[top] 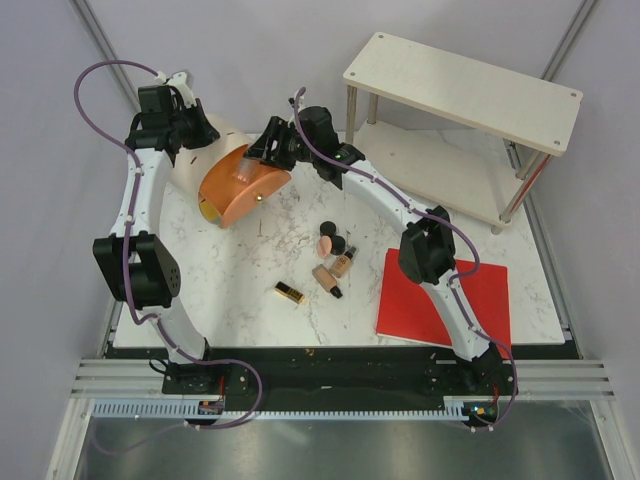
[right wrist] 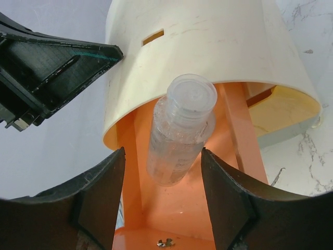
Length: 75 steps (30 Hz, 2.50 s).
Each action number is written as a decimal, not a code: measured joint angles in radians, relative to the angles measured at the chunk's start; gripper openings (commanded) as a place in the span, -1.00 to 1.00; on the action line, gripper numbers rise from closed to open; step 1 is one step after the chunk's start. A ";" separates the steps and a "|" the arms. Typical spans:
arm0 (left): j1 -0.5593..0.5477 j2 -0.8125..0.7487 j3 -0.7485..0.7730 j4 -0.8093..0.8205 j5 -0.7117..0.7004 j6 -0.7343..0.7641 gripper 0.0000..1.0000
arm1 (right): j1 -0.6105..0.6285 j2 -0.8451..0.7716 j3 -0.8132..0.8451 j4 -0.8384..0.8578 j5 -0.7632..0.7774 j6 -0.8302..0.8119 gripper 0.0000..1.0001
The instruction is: Organize the makeup
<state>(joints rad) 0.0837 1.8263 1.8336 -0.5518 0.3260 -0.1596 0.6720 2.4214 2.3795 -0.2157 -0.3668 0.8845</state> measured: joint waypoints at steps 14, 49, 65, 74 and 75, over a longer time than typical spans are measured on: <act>0.002 0.011 0.011 -0.003 0.016 0.000 -0.96 | -0.080 -0.050 -0.001 0.008 0.085 -0.037 0.20; 0.005 0.013 0.015 -0.004 0.024 0.000 -0.96 | -0.080 -0.038 -0.067 0.010 0.025 -0.035 -1.00; 0.005 0.014 0.015 -0.008 0.024 0.000 -0.96 | -0.063 0.002 -0.050 -0.008 0.074 -0.054 -1.00; 0.005 0.014 0.015 -0.008 0.024 0.000 -0.96 | -0.110 -0.149 -0.222 -0.005 0.187 -0.101 -0.88; 0.005 0.013 0.015 -0.008 0.024 0.000 -0.96 | -0.122 -0.179 -0.254 -0.006 0.190 -0.111 -0.95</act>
<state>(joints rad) 0.0883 1.8397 1.8484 -0.5594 0.3496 -0.1600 0.5495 2.2425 2.1250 -0.2218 -0.1772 0.7738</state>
